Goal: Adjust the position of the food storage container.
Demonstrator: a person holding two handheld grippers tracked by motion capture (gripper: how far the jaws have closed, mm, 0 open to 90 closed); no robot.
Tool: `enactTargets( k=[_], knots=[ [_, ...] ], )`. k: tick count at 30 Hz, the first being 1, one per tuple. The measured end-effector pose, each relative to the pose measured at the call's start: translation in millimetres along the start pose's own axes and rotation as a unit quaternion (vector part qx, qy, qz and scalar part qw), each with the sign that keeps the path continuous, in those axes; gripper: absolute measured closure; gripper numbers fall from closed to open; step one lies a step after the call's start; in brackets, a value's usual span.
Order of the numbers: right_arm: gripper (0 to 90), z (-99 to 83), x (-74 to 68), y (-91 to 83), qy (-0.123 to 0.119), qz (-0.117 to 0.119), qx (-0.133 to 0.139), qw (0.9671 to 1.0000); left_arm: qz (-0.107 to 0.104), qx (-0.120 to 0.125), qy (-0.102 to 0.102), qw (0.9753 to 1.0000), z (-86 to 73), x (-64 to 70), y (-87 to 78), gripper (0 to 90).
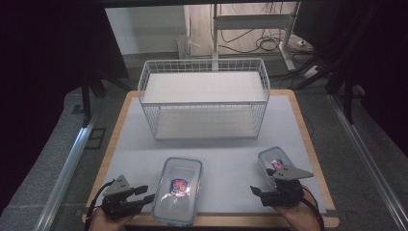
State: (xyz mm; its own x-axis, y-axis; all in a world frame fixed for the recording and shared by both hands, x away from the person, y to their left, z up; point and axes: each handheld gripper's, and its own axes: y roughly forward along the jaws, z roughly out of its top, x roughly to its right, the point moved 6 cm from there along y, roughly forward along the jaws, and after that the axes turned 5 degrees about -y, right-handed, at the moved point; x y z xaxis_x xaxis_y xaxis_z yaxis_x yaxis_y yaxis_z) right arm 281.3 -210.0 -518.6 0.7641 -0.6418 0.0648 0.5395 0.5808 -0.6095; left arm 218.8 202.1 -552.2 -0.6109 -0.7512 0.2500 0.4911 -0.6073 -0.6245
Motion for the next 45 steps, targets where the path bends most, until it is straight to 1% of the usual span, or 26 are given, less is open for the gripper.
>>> enactTargets(
  k=[1, 2, 4, 5, 6, 7, 9, 10, 17, 21, 24, 27, 29, 30, 31, 32, 33, 36, 38, 39, 40, 41, 42, 43, 44, 45],
  knots=[
    [17.2, 0.2, -1.2, 0.0, -0.001, 0.001, 0.001, 1.0000, -0.002, 0.000, 0.000, 1.0000, 0.0, 0.7, 0.0, 64.7],
    [17.2, 0.2, -1.2, 0.0, -0.001, 0.001, 0.001, 1.0000, -0.008, 0.000, 0.001, 1.0000, -0.2, 1.8, 0.0, 64.7],
    [18.0, 0.4, -2.7, -0.4, -0.003, 0.003, -0.001, 1.0000, -0.020, 0.000, -0.003, 0.9998, -0.6, 2.8, 0.1, 70.7],
    [19.5, 0.5, -3.9, -1.0, -0.005, 0.002, -0.002, 1.0000, -0.025, 0.000, -0.004, 0.9997, -0.7, 3.2, 0.1, 76.1],
    [20.1, 0.6, -4.3, -1.4, -0.006, 0.003, -0.002, 1.0000, -0.033, -0.001, -0.009, 0.9994, -0.9, 4.2, 0.3, 78.1],
    [20.1, 0.6, -4.3, -1.4, -0.006, 0.003, -0.002, 1.0000, -0.033, -0.001, -0.009, 0.9994, -0.9, 4.2, 0.3, 80.5],
    [21.3, 0.7, -5.8, -2.1, -0.005, 0.004, -0.003, 1.0000, -0.040, 0.001, -0.015, 0.9991, -0.7, 5.3, 1.0, 82.5],
    [22.7, 0.9, -7.1, -2.4, -0.007, 0.007, -0.004, 0.9999, -0.046, 0.001, -0.016, 0.9988, -0.4, 5.7, 1.6, 85.3],
    [26.0, 1.3, -12.9, -1.9, -0.009, 0.016, -0.008, 0.9998, -0.071, 0.000, -0.015, 0.9974, 1.5, 13.5, 5.8, 88.5],
    [27.5, 1.8, -16.5, -1.6, -0.010, 0.023, -0.009, 0.9997, -0.077, 0.005, -0.014, 0.9969, 4.3, 17.1, 8.5, 88.6],
    [29.8, 2.2, -20.4, -0.2, -0.015, 0.029, -0.012, 0.9994, -0.081, 0.009, -0.011, 0.9966, 7.0, 20.1, 10.6, 88.7],
    [36.0, 0.7, -28.1, 2.9, -0.020, 0.046, -0.021, 0.9985, -0.087, 0.009, -0.006, 0.9961, 9.5, 24.5, 13.4, 88.7],
    [37.3, 0.1, -30.4, 3.7, -0.022, 0.051, -0.025, 0.9982, -0.087, 0.008, -0.005, 0.9961, 9.2, 25.3, 13.3, 88.2],
    [38.6, -0.8, -35.1, 5.5, -0.028, 0.056, -0.032, 0.9975, -0.092, 0.004, -0.004, 0.9957, 6.4, 26.9, 11.3, 86.7],
    [38.6, -0.8, -35.1, 5.5, -0.028, 0.056, -0.032, 0.9975, -0.092, 0.004, -0.004, 0.9957, 6.4, 26.9, 11.3, 86.0],
    [39.0, -1.3, -38.1, 6.9, -0.033, 0.058, -0.036, 0.9971, -0.090, -0.003, -0.001, 0.9959, 2.2, 30.0, 9.3, 85.7],
    [39.0, -1.3, -38.1, 6.9, -0.033, 0.058, -0.036, 0.9971, -0.090, -0.003, -0.001, 0.9959, 2.2, 30.0, 9.3, 85.8],
    [39.4, -1.9, -39.6, 8.1, -0.036, 0.060, -0.040, 0.9967, -0.082, -0.009, 0.011, 0.9965, -2.2, 35.9, 5.9, 86.2],
    [40.0, -2.1, -38.9, 7.6, -0.037, 0.058, -0.042, 0.9968, -0.085, -0.011, 0.009, 0.9963, -6.6, 38.1, 4.5, 86.9],
    [40.8, -1.8, -38.1, 6.2, -0.036, 0.056, -0.040, 0.9969, -0.090, -0.022, 0.007, 0.9957, -12.9, 39.2, 4.8, 87.3],
    [41.2, -1.6, -37.8, 5.7, -0.036, 0.056, -0.040, 0.9970, -0.091, -0.030, 0.009, 0.9954, -17.3, 40.4, 6.3, 87.4],
    [41.2, -1.6, -37.8, 5.7, -0.036, 0.056, -0.040, 0.9970, -0.091, -0.030, 0.009, 0.9954, -17.3, 40.4, 6.3, 87.5],
    [41.6, -1.6, -37.7, 5.2, -0.036, 0.055, -0.039, 0.9970, -0.091, -0.042, 0.011, 0.9949, -21.9, 42.6, 9.2, 87.5],
    [42.1, -1.8, -38.0, 4.7, -0.034, 0.057, -0.039, 0.9970, -0.091, -0.050, 0.018, 0.9944, -23.8, 44.9, 11.9, 87.8],
    [42.8, -3.2, -39.9, 4.7, -0.029, 0.064, -0.041, 0.9967, -0.079, -0.062, 0.035, 0.9943, -23.3, 49.2, 17.1, 89.3],
    [42.8, -3.2, -39.9, 4.7, -0.029, 0.064, -0.041, 0.9967, -0.079, -0.062, 0.035, 0.9943, -23.3, 49.2, 17.1, 89.3]
  ],
)
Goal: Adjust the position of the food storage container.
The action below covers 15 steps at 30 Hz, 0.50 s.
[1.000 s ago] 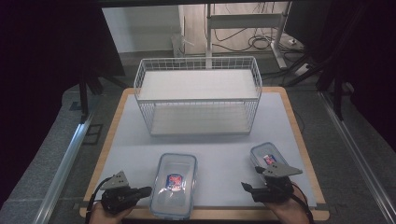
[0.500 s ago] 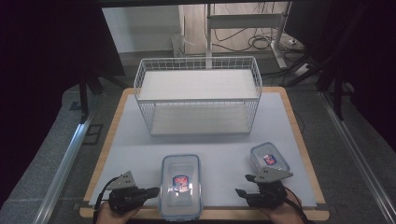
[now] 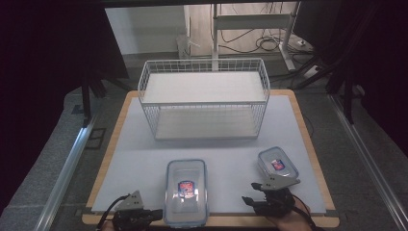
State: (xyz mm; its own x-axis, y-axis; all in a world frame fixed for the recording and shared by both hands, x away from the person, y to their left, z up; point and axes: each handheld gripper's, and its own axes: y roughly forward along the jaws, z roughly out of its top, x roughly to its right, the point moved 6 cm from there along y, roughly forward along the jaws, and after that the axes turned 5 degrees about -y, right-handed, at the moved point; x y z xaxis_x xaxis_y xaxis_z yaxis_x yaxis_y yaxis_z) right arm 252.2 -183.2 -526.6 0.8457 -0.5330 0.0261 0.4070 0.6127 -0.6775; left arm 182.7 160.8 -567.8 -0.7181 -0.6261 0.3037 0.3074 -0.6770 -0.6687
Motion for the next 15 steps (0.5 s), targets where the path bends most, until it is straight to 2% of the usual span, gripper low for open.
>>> enactTargets(
  k=[5, 7, 10, 11, 15],
  knots=[
    [45.9, -3.0, -10.2, 2.4, -0.004, 0.017, -0.011, 0.9998, -0.008, -0.009, 0.011, 0.9999, 6.8, 8.8, 13.0, 89.7],
    [46.5, -2.8, -12.3, 2.9, -0.005, 0.020, -0.012, 0.9997, -0.018, -0.012, 0.014, 0.9997, 11.4, 12.7, 19.2, 89.7],
    [49.4, -1.7, -19.0, 4.3, -0.012, 0.032, -0.016, 0.9993, -0.017, -0.018, 0.026, 0.9994, 21.4, 16.9, 30.7, 89.7],
    [51.9, -1.8, -22.7, 4.8, -0.016, 0.037, -0.020, 0.9990, -0.019, -0.020, 0.032, 0.9991, 28.8, 19.1, 39.2, 89.7],
    [56.8, -3.2, -27.0, 5.3, -0.020, 0.042, -0.027, 0.9986, -0.025, -0.017, 0.034, 0.9990, 38.0, 21.6, 49.2, 89.8]
  ],
)
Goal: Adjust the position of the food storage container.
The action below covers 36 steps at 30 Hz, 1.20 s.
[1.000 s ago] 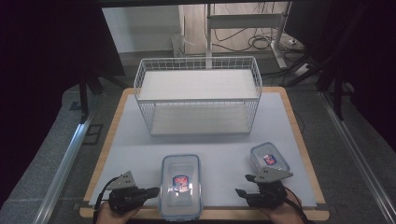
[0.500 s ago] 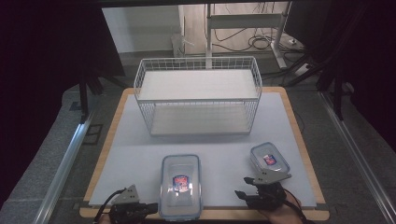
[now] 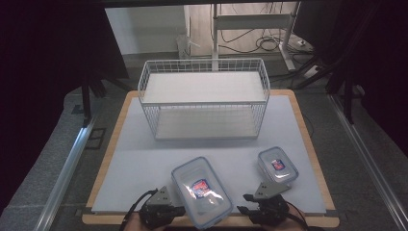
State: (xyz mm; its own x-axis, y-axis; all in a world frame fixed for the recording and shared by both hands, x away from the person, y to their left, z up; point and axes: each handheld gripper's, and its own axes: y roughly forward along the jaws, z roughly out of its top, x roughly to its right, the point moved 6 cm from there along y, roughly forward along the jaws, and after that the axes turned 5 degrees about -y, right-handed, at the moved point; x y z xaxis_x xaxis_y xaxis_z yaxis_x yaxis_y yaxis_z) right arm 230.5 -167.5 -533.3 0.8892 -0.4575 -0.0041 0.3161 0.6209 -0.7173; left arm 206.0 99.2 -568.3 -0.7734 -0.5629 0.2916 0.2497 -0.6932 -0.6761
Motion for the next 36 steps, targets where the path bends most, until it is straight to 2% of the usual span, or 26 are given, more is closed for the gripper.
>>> enactTargets(
  k=[3, 4, 5, 6, 8, 10, 12, 13, 14, 15, 16, 17, 18, 20, 24, 26, 29, 36],
  knots=[
    [67.4, -3.3, -2.2, -0.3, 0.004, 0.003, -0.013, 0.9999, 0.000, -0.001, 0.007, 1.0000, 6.9, 1.2, 6.1, 89.8],
    [70.5, -4.2, -2.5, -0.7, 0.006, 0.003, -0.016, 0.9998, 0.009, -0.002, 0.008, 0.9999, 6.8, -1.3, 4.4, 89.7],
    [75.1, -5.6, -3.0, -1.2, 0.009, 0.007, -0.021, 0.9997, 0.014, 0.002, 0.000, 0.9999, 6.6, -5.1, 1.5, 89.7],
    [78.4, -6.8, -4.6, -1.7, 0.011, 0.015, -0.023, 0.9996, 0.022, 0.007, -0.011, 0.9997, 6.6, -11.1, -2.7, 89.7],
    [84.0, -8.7, -9.2, -1.4, 0.013, 0.036, -0.025, 0.9990, 0.055, 0.024, -0.031, 0.9977, 7.1, -31.1, -15.0, 89.7],
    [86.1, -8.1, -15.2, 1.9, 0.012, 0.057, -0.025, 0.9980, 0.072, 0.034, -0.049, 0.9957, 8.0, -48.1, -23.2, 89.7],
    [86.7, -3.6, -21.7, 9.1, 0.002, 0.064, -0.025, 0.9977, 0.087, 0.042, -0.065, 0.9932, 11.8, -71.6, -28.2, 89.6],
    [86.7, -3.6, -21.7, 9.1, 0.002, 0.064, -0.025, 0.9977, 0.087, 0.042, -0.065, 0.9932, 11.8, -71.6, -28.2, 89.5],
    [87.8, -0.7, -20.9, 12.2, 0.004, 0.053, -0.024, 0.9983, 0.097, 0.043, -0.067, 0.9920, 16.7, -85.3, -28.0, 89.0],
    [87.8, -0.7, -20.9, 12.2, 0.004, 0.053, -0.024, 0.9983, 0.097, 0.043, -0.067, 0.9920, 16.7, -85.3, -28.0, 88.8],
    [89.1, -0.5, -20.0, 12.7, 0.005, 0.053, -0.025, 0.9983, 0.101, 0.043, -0.067, 0.9917, 20.4, -92.3, -26.8, 88.8],
    [89.2, 0.0, -18.0, 14.0, 0.012, 0.056, -0.024, 0.9981, 0.103, 0.043, -0.065, 0.9916, 23.6, -97.1, -25.7, 88.6],
    [89.4, 0.8, -14.1, 15.9, 0.030, 0.054, -0.020, 0.9979, 0.106, 0.044, -0.063, 0.9914, 29.3, -104.0, -22.7, 88.4],
    [89.4, 1.7, -12.2, 16.8, 0.035, 0.050, -0.020, 0.9979, 0.104, 0.044, -0.060, 0.9918, 32.7, -107.1, -20.2, 88.3],
    [89.4, 8.4, 1.0, 22.5, 0.034, 0.019, -0.019, 0.9991, 0.090, 0.042, -0.060, 0.9932, 39.4, -112.1, -11.4, 88.1],
    [89.4, 12.5, 9.9, 26.9, 0.039, 0.006, -0.019, 0.9990, 0.100, 0.033, -0.057, 0.9928, 39.7, -114.3, -8.8, 89.5],
    [89.4, 16.9, 22.2, 31.8, 0.042, -0.011, -0.021, 0.9989, 0.090, 0.034, -0.066, 0.9931, 37.4, -115.9, -10.8, 89.7],
    [89.5, 26.7, 49.6, 42.2, 0.046, -0.050, -0.033, 0.9971, 0.103, 0.035, -0.076, 0.9912, 37.4, -111.2, -13.4, 89.9]
  ],
)
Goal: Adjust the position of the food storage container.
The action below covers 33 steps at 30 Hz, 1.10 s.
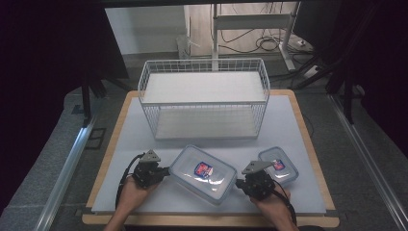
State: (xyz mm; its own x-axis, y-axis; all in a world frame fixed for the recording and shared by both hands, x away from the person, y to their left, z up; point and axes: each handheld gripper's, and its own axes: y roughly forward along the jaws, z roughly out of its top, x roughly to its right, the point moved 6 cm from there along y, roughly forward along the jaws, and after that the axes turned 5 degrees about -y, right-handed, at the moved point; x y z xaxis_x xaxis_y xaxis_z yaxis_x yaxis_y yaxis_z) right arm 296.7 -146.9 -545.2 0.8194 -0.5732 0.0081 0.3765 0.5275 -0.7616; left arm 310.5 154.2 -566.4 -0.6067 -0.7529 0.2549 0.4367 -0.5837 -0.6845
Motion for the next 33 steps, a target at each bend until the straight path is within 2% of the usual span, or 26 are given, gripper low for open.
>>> enactTargets(
  k=[4, 13, 17, 21, 22, 23, 24, 26, 29, 30, 31, 32, 33],
  knots=[
    [89.5, 8.4, 16.7, 8.8, 0.005, -0.013, -0.005, 0.9999, -0.005, 0.001, -0.007, 1.0000, -4.2, 5.9, -4.2, 89.9],
    [89.5, 18.2, 34.2, 20.0, 0.011, -0.029, -0.005, 0.9995, -0.006, -0.007, -0.011, 0.9999, -14.6, 22.4, -10.3, 89.9],
    [89.6, 21.9, 41.5, 24.4, 0.008, -0.033, -0.003, 0.9994, -0.006, -0.010, -0.001, 0.9999, -16.8, 29.2, -11.0, 89.9],
    [89.5, 22.6, 43.0, 25.2, 0.007, -0.034, -0.002, 0.9994, -0.008, -0.010, 0.003, 0.9999, -16.5, 28.9, -10.9, 89.8],
    [89.5, 22.3, 42.7, 24.7, 0.003, -0.034, -0.002, 0.9994, -0.010, -0.011, 0.009, 0.9998, -16.7, 29.3, -12.2, 89.8],
    [89.1, 21.9, 41.7, 19.6, -0.014, -0.039, -0.003, 0.9991, -0.007, -0.012, 0.014, 0.9998, -16.8, 29.5, -13.5, 86.0],
    [89.1, 21.9, 41.7, 19.6, -0.014, -0.039, -0.003, 0.9991, -0.001, -0.010, 0.019, 0.9998, -16.8, 29.7, -15.0, 86.0],
    [86.8, 22.5, 39.4, 10.1, -0.021, -0.039, 0.003, 0.9990, 0.028, -0.003, 0.040, 0.9988, -17.2, 28.5, -21.3, 82.4],
    [82.7, 18.5, 35.0, -4.0, -0.035, -0.035, 0.009, 0.9987, 0.050, 0.018, 0.046, 0.9975, -16.5, 26.2, -31.9, 74.4],
    [79.7, 13.4, 32.7, -10.7, -0.035, -0.027, 0.013, 0.9989, 0.066, 0.028, 0.051, 0.9961, -16.6, 22.9, -36.7, 67.2],
    [79.7, 13.4, 32.7, -10.7, -0.035, -0.027, 0.013, 0.9989, 0.066, 0.028, 0.051, 0.9961, -16.6, 22.9, -36.7, 63.3],
    [78.2, 11.5, 32.2, -12.9, -0.035, -0.027, 0.014, 0.9990, 0.076, 0.035, 0.052, 0.9951, -17.1, 20.1, -39.6, 63.3],
    [75.3, 7.7, 30.7, -16.7, -0.029, -0.023, 0.013, 0.9992, 0.080, 0.039, 0.053, 0.9947, -17.4, 18.8, -40.8, 58.0]
  ],
)
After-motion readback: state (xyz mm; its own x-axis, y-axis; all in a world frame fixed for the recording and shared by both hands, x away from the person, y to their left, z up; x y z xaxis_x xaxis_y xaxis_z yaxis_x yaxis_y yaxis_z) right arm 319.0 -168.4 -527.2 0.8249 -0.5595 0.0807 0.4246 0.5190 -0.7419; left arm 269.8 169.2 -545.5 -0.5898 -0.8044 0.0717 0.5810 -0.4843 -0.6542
